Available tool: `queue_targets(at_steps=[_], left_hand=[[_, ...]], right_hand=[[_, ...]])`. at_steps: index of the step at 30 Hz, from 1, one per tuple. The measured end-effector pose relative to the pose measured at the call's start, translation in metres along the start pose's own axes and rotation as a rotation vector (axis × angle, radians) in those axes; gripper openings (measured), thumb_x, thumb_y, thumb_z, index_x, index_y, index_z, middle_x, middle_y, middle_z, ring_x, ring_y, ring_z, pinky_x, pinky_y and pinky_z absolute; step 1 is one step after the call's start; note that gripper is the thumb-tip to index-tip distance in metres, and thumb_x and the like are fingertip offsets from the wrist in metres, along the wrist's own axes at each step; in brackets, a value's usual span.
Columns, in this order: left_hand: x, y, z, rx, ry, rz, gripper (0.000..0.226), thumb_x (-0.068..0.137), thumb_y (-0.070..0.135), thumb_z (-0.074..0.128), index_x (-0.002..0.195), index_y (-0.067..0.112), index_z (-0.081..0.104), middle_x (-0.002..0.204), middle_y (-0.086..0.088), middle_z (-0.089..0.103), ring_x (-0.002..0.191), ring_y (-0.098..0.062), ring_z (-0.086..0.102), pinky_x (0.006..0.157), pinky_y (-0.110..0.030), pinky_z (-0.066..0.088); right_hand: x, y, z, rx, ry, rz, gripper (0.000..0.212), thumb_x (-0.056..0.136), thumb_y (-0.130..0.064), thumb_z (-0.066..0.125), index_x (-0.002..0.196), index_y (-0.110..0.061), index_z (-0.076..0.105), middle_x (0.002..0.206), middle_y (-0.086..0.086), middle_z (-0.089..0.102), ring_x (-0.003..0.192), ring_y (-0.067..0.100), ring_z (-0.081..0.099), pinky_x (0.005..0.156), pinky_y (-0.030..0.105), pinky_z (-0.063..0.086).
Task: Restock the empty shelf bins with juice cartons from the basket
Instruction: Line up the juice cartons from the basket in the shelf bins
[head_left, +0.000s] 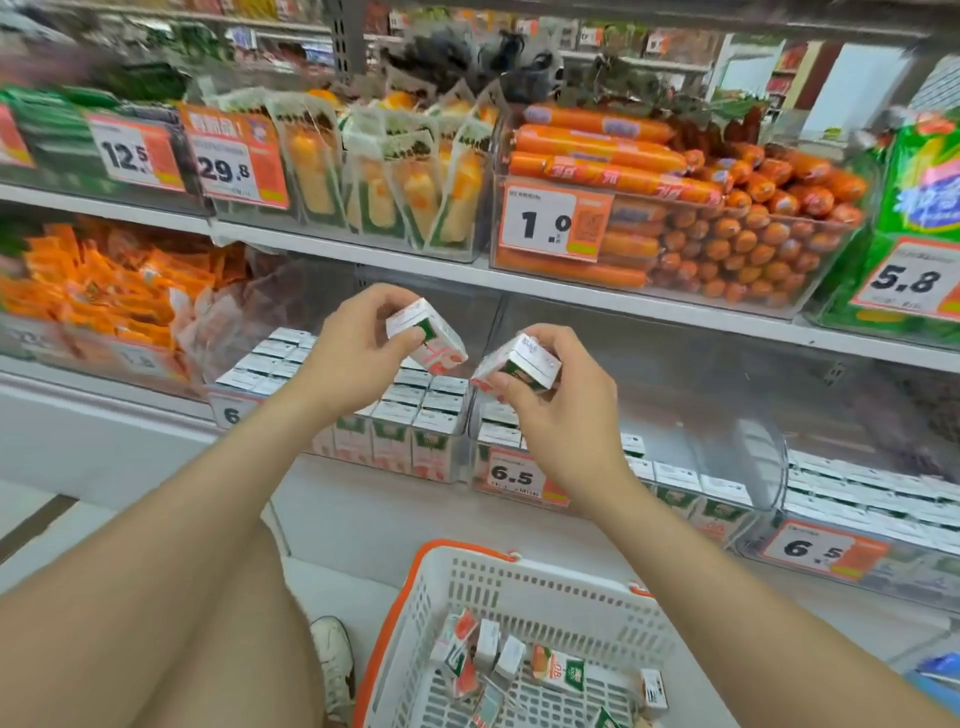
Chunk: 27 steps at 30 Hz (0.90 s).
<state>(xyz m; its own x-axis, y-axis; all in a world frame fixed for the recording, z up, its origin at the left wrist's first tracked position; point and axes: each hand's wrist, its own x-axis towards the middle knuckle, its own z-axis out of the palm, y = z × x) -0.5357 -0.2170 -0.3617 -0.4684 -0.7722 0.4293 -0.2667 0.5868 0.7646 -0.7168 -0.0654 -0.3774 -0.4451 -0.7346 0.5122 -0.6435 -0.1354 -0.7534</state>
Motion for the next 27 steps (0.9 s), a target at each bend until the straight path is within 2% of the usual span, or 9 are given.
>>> queue_targets(at_steps=[4, 7, 9, 12, 15, 18, 20, 23, 27], left_hand=[[0.029, -0.028, 0.026, 0.224, 0.033, 0.003, 0.024, 0.096, 0.01, 0.071, 0.117, 0.021, 0.067, 0.114, 0.004, 0.069, 0.107, -0.017, 0.064, 0.094, -0.032, 0.049], [0.049, -0.041, 0.048, 0.306, -0.017, 0.029, 0.026, 0.096, 0.01, 0.071, 0.12, 0.02, 0.066, 0.117, 0.001, 0.067, 0.108, -0.018, 0.06, 0.089, -0.024, 0.039], [0.06, -0.05, 0.061, 0.387, -0.122, 0.034, 0.028, 0.099, 0.01, 0.068, 0.126, 0.018, 0.065, 0.122, -0.002, 0.065, 0.11, -0.021, 0.058, 0.089, -0.025, 0.037], [0.074, -0.067, 0.074, 0.559, -0.396, -0.021, 0.036, 0.104, 0.012, 0.061, 0.138, 0.022, 0.062, 0.137, -0.006, 0.065, 0.129, -0.032, 0.057, 0.106, -0.043, 0.046], [0.077, -0.07, 0.08, 0.717, -0.576, -0.103, 0.044, 0.109, 0.014, 0.044, 0.146, 0.033, 0.055, 0.151, 0.001, 0.056, 0.144, -0.035, 0.045, 0.12, -0.066, 0.028], [0.077, -0.069, 0.082, 0.719, -0.634, -0.119, 0.051, 0.108, 0.016, 0.036, 0.155, 0.033, 0.045, 0.161, -0.003, 0.046, 0.148, -0.036, 0.038, 0.122, -0.067, 0.021], [0.074, -0.071, 0.078, 0.667, -0.634, -0.108, 0.049, 0.109, 0.022, 0.037, 0.157, 0.029, 0.041, 0.16, -0.009, 0.043, 0.149, -0.036, 0.037, 0.122, -0.062, 0.025], [0.07, -0.08, 0.057, 0.608, -0.527, -0.123, 0.048, 0.108, 0.028, 0.043, 0.155, 0.023, 0.045, 0.154, -0.014, 0.049, 0.145, -0.038, 0.042, 0.119, -0.052, 0.036], [0.061, -0.105, 0.011, 0.744, -0.38, -0.233, 0.056, 0.106, 0.047, 0.044, 0.156, 0.022, 0.041, 0.156, -0.015, 0.046, 0.146, -0.038, 0.038, 0.119, -0.058, 0.032]], right_hand=[[0.016, 0.025, 0.009, -0.127, 0.027, -0.082, 0.037, 0.091, -0.026, 0.08, 0.121, -0.032, 0.059, 0.11, -0.011, 0.065, 0.104, 0.009, 0.06, 0.088, 0.036, 0.053], [0.018, 0.042, 0.007, -0.208, 0.043, -0.148, 0.037, 0.094, -0.021, 0.077, 0.126, -0.025, 0.06, 0.115, -0.006, 0.063, 0.107, 0.009, 0.057, 0.092, 0.018, 0.044], [0.016, 0.051, 0.007, -0.216, 0.056, -0.168, 0.039, 0.094, -0.016, 0.077, 0.128, -0.023, 0.061, 0.118, -0.005, 0.063, 0.109, 0.009, 0.057, 0.093, 0.01, 0.038], [0.01, 0.06, 0.008, -0.202, 0.054, -0.167, 0.043, 0.095, -0.018, 0.077, 0.135, -0.024, 0.061, 0.122, -0.006, 0.062, 0.112, 0.006, 0.057, 0.096, 0.011, 0.039], [0.008, 0.065, 0.009, -0.166, 0.058, -0.116, 0.048, 0.097, -0.026, 0.075, 0.142, -0.026, 0.058, 0.118, -0.009, 0.061, 0.106, 0.002, 0.056, 0.092, 0.013, 0.041], [0.006, 0.059, 0.009, -0.089, 0.117, -0.094, 0.047, 0.098, -0.026, 0.073, 0.142, -0.023, 0.058, 0.117, -0.008, 0.061, 0.105, -0.002, 0.056, 0.088, 0.008, 0.039], [0.004, 0.05, 0.011, -0.05, 0.146, -0.124, 0.045, 0.097, -0.023, 0.074, 0.14, -0.023, 0.059, 0.12, -0.007, 0.061, 0.11, 0.0, 0.057, 0.091, 0.009, 0.039], [0.006, 0.031, 0.021, -0.083, 0.102, -0.251, 0.046, 0.095, -0.009, 0.074, 0.138, -0.017, 0.06, 0.126, -0.002, 0.061, 0.117, 0.005, 0.056, 0.098, 0.011, 0.038], [0.019, 0.01, 0.062, -0.139, -0.109, -0.31, 0.062, 0.091, 0.012, 0.064, 0.146, -0.012, 0.05, 0.137, 0.005, 0.051, 0.12, 0.012, 0.053, 0.102, 0.013, 0.04]])
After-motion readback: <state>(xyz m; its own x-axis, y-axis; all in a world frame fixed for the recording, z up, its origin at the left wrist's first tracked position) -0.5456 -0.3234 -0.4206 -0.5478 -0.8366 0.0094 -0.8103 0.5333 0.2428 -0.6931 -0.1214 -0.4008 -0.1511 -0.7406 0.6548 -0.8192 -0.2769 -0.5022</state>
